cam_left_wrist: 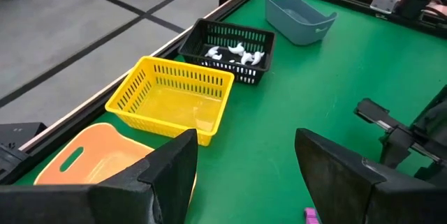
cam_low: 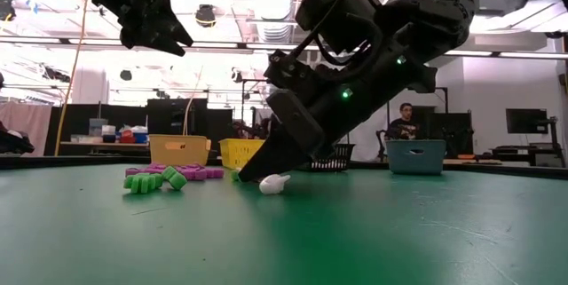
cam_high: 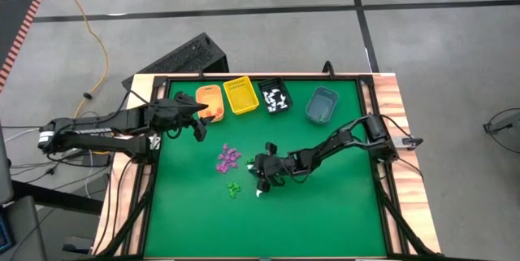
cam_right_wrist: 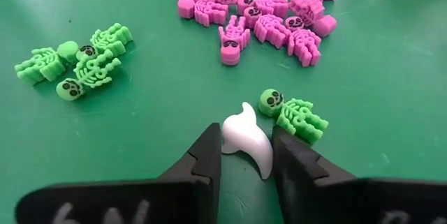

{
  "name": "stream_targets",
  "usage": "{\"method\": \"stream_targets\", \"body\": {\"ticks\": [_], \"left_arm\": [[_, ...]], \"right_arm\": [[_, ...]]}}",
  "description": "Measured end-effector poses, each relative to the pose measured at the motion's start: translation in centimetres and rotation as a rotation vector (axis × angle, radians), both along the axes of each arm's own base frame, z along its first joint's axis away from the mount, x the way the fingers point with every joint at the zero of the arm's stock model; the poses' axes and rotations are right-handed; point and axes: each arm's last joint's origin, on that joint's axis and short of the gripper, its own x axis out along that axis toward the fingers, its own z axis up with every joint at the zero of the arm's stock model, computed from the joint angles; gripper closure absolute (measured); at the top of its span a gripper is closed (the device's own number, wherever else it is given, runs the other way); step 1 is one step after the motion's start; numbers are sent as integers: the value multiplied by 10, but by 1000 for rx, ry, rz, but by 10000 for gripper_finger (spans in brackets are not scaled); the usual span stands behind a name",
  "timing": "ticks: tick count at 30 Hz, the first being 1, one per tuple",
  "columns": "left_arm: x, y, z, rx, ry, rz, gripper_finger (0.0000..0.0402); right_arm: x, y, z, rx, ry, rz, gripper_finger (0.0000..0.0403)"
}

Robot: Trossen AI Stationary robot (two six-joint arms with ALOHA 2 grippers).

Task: Sort Halloween decoration
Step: Put the white ghost toy into the black bin

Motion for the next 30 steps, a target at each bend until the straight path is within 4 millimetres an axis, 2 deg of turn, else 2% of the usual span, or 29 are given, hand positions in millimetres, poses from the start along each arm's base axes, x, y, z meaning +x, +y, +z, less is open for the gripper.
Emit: {"method": "stream_targets", "body": {"ticks": [8, 30], "left_arm": [[0, 0, 0, -1, 0, 1, 170], [0, 0, 0, 11, 3, -1, 170]], "right_arm": [[0, 0, 0, 4, 0, -4, 331], [11, -1, 11, 38, -15, -46, 344]]}}
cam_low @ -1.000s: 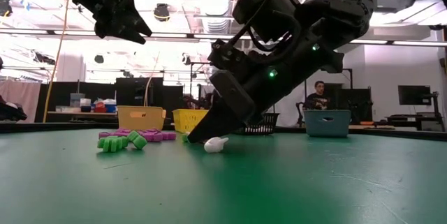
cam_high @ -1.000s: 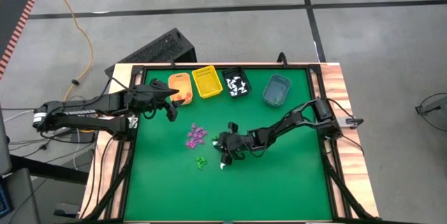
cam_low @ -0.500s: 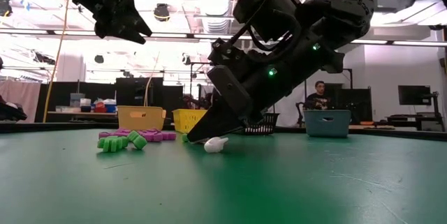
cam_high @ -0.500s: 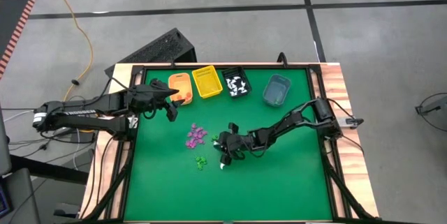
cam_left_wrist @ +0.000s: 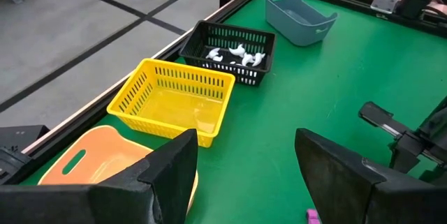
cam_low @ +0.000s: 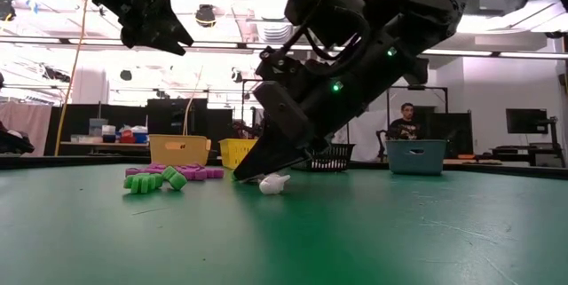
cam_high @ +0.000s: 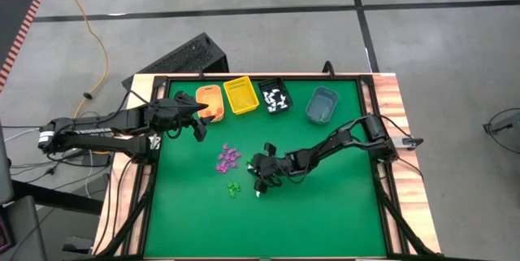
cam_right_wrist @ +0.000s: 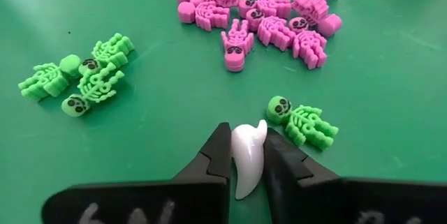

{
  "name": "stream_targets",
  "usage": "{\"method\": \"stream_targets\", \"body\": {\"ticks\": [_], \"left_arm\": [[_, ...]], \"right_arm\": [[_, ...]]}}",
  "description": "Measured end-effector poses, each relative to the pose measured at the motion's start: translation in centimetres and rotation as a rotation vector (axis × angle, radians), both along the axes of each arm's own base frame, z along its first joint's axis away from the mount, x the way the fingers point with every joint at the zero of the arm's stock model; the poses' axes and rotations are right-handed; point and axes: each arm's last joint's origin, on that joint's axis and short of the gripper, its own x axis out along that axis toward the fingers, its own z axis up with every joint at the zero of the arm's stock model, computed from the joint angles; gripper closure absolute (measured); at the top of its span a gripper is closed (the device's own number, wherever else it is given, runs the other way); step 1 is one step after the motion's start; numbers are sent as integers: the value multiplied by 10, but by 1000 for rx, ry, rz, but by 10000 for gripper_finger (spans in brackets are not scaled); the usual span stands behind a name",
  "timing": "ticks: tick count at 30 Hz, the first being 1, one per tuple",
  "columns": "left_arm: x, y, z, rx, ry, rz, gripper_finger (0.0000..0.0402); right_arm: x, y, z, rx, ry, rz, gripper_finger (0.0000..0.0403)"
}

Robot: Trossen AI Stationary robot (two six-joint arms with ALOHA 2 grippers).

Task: Sort Halloween decoration
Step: Put the white ghost toy into the black bin

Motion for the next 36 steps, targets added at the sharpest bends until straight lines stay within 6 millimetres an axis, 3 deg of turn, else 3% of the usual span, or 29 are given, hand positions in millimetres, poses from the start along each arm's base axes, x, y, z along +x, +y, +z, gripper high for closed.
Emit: {"method": "stream_targets", "body": {"ticks": [8, 18, 26, 31, 36], "left_arm": [[0, 0, 0, 15, 9, -7, 170], [0, 0, 0, 17, 11, -8, 170], [0, 0, 1, 10, -3, -1, 170], [1, 1, 3, 5, -38, 27, 170], [3, 1, 8, 11, -93, 35, 170]], "right_arm": [[1, -2, 0, -5, 2, -12, 384], [0, -2, 3, 26, -6, -40, 389], [-6, -7, 30, -45, -46, -116, 390], [-11, -25, 55, -122, -63, -177, 391], [-22, -75, 81, -103, -56, -334, 391]]}}
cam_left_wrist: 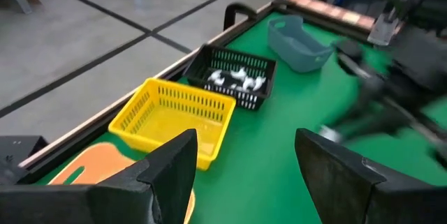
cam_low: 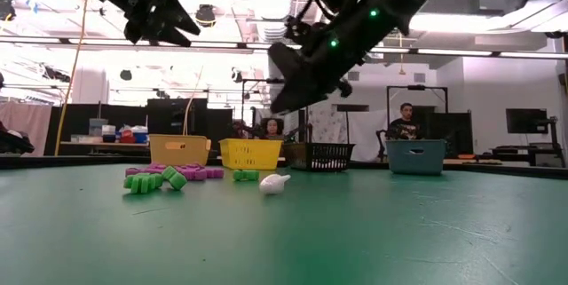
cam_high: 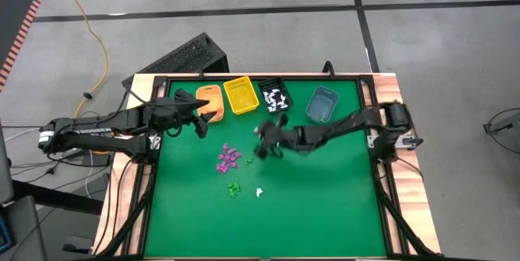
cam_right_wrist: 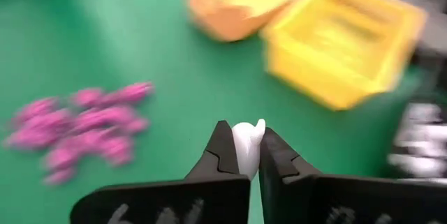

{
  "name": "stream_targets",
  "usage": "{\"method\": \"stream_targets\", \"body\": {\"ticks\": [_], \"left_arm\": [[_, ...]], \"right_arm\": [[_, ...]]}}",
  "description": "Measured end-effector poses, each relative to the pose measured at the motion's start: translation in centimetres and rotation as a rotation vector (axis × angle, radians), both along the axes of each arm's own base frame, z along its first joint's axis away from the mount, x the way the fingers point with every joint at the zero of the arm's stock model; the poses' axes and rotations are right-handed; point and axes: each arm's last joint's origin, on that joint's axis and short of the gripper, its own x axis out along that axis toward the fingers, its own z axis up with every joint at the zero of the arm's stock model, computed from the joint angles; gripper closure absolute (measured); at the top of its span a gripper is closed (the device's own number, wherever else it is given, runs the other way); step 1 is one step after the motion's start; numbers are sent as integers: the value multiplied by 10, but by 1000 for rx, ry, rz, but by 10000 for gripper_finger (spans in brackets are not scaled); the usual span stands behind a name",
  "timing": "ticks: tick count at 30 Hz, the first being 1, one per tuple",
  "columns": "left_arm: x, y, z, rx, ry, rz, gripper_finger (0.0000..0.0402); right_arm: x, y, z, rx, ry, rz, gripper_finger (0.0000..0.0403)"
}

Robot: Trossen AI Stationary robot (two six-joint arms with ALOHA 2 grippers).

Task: Sort Halloween decoration
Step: Put the white ghost toy into the black bin

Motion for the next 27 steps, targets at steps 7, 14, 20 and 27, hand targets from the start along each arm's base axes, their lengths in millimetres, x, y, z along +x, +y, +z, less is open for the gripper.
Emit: {"method": "stream_targets", "body": {"ticks": [7, 14, 20, 27], "left_arm": [[2, 0, 6, 8, -66, -10, 170], [3, 0, 8, 7, -96, -10, 170], [4, 0, 13, -14, -151, -67, 170], [5, 1, 14, -37, -185, -88, 170]], "right_arm": [[-37, -87, 42, -37, 10, -215, 388], [-62, -149, 51, 36, -19, -173, 386], [-59, -172, 25, 126, 19, 18, 376], [-56, -177, 17, 87, 46, 59, 325]]}}
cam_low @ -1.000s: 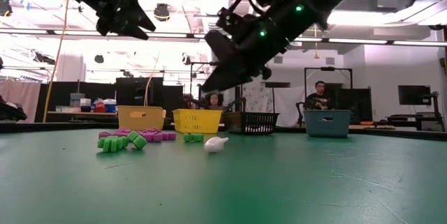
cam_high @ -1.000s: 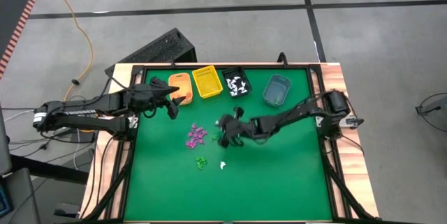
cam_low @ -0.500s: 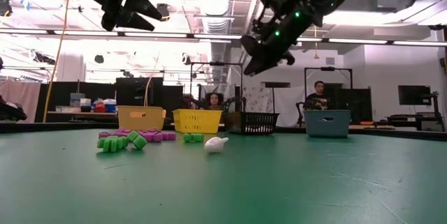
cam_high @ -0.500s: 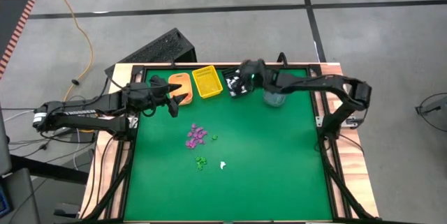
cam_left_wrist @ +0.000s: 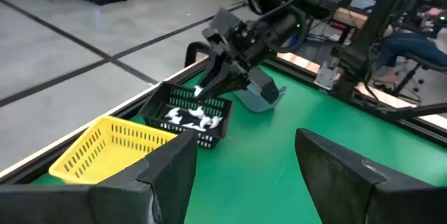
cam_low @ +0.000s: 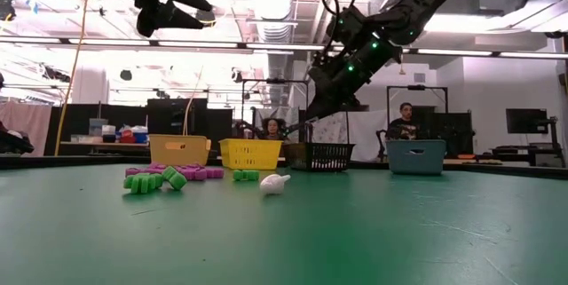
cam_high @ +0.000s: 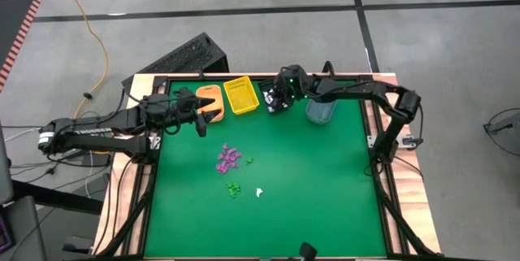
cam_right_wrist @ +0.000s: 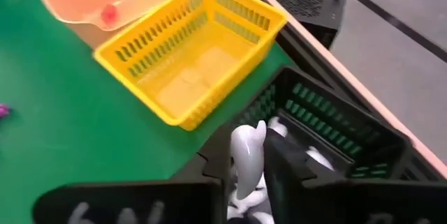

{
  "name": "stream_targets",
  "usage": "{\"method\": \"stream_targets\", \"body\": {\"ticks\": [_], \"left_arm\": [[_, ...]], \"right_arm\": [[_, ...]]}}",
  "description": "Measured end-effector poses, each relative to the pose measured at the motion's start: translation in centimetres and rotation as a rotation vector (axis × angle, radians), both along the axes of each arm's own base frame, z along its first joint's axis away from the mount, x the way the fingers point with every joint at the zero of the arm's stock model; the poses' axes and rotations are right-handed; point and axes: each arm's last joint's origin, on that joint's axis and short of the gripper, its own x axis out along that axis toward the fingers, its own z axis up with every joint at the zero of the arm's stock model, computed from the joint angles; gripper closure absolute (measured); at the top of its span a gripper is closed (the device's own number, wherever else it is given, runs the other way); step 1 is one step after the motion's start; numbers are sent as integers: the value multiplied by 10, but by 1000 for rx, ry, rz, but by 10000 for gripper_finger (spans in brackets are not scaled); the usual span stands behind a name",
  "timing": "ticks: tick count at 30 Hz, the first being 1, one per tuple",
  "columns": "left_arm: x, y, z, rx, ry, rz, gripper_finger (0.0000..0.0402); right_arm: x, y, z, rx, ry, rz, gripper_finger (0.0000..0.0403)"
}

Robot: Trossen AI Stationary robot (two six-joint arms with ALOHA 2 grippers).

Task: Sort Halloween decoration
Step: Put the white ghost toy into the black bin

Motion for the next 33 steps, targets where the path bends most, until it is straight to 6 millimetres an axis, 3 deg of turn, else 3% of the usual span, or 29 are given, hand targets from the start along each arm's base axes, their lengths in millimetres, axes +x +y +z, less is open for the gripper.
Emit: {"method": "stream_targets", "body": {"ticks": [8, 12, 18, 25, 29, 33], "left_arm": [[0, 1, 0, 1, 1, 25, 170], [0, 1, 0, 1, 2, 31, 170], [0, 1, 0, 5, 4, 37, 170], [0, 1, 0, 6, 6, 31, 170], [0, 0, -1, 24, 20, -17, 170], [1, -2, -2, 23, 33, -85, 170]], "right_arm": [[-8, -7, -4, 10, 59, -25, 251], [-7, 6, 7, 89, -14, 155, 223], [7, 56, 26, 179, -111, 460, 215], [23, 139, 36, 196, -118, 688, 221], [28, 183, 34, 156, -90, 714, 222], [27, 215, 32, 82, -58, 680, 223]]}}
